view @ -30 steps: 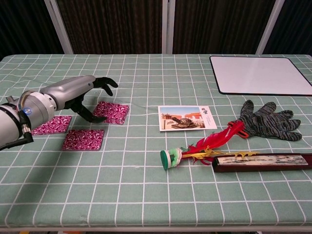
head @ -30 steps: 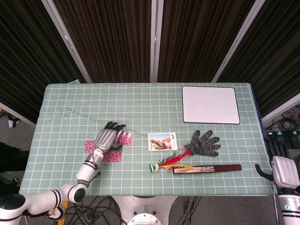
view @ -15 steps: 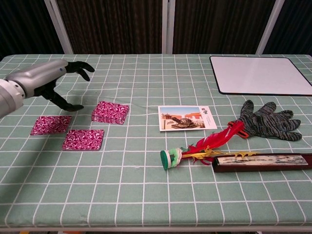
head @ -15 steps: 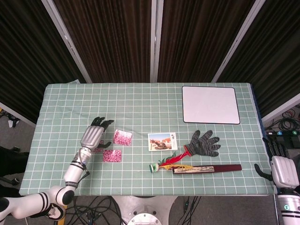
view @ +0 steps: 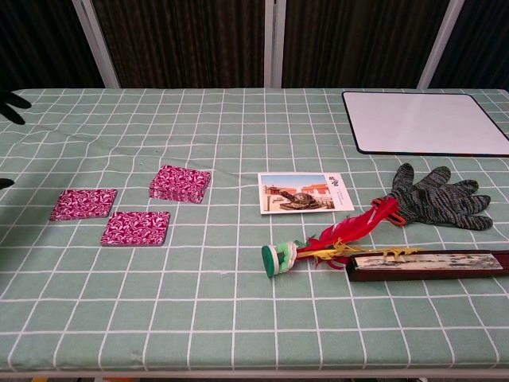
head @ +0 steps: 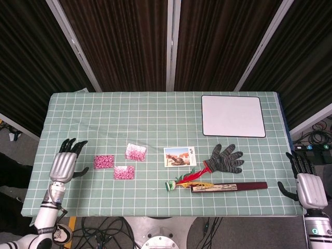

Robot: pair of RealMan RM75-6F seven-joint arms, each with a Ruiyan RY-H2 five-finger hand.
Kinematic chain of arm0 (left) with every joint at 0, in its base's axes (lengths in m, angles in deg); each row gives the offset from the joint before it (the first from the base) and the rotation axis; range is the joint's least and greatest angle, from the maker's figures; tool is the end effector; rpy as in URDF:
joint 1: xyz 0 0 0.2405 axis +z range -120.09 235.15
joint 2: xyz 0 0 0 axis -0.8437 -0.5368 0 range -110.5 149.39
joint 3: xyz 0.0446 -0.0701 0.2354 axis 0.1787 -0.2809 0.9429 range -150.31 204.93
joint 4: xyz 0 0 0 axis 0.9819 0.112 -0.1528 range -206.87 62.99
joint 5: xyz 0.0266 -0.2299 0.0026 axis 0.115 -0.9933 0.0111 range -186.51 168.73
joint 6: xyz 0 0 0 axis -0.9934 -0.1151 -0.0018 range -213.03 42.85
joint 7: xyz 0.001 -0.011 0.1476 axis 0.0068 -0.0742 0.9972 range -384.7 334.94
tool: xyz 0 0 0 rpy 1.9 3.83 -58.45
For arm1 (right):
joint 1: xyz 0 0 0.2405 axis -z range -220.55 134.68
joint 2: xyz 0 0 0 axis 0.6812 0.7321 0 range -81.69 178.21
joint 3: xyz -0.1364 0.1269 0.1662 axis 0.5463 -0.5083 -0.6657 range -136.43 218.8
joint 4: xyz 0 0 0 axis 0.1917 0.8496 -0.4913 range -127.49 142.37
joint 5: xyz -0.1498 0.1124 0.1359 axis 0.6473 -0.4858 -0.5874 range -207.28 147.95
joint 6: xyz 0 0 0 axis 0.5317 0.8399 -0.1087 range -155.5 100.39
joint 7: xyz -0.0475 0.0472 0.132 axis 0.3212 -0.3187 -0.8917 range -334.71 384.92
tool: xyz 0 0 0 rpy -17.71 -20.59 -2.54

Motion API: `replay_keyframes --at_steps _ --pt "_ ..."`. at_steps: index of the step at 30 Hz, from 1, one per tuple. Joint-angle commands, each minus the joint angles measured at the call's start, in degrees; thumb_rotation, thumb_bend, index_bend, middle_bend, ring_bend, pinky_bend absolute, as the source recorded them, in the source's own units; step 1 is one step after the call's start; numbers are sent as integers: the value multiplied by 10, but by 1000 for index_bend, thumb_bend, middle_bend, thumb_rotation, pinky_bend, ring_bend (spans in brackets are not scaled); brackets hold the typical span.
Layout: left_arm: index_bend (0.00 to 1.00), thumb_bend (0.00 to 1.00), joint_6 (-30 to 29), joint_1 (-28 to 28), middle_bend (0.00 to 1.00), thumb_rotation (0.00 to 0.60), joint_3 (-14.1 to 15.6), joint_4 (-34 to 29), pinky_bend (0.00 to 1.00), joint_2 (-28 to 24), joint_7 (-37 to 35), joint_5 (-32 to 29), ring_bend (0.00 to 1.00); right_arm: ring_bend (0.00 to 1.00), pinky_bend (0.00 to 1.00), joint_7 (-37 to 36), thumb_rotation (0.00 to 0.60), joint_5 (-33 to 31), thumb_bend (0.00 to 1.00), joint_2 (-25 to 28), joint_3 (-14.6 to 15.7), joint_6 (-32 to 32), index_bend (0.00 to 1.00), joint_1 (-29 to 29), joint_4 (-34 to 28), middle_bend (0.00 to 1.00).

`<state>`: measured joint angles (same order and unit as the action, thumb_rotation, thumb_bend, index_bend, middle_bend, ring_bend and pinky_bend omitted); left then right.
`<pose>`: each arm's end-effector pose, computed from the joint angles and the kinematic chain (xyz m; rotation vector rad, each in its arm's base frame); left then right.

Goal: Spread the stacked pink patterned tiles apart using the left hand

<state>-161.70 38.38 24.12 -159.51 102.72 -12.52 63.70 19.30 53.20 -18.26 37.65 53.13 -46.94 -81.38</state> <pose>-0.2636 0.2523 0.0222 -1.4702 -1.0175 -0.9019 -0.3362 -0.1843 0.1241 1.3234 -1.0466 0.8927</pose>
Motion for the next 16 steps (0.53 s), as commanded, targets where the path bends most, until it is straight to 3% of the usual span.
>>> replay_keyframes --at_steps 1,16 --pt "149 189 -40 35 189 600 15 -20 69 -10 -4 2 47 0 0 -1 600 3 233 0 1 0 0 -1 -2 0" --pt "150 189 -99 95 189 600 15 -31 69 -19 -3 14 47 0 0 -5 600 10 233 -15 8 -3 0 -2 14 0"
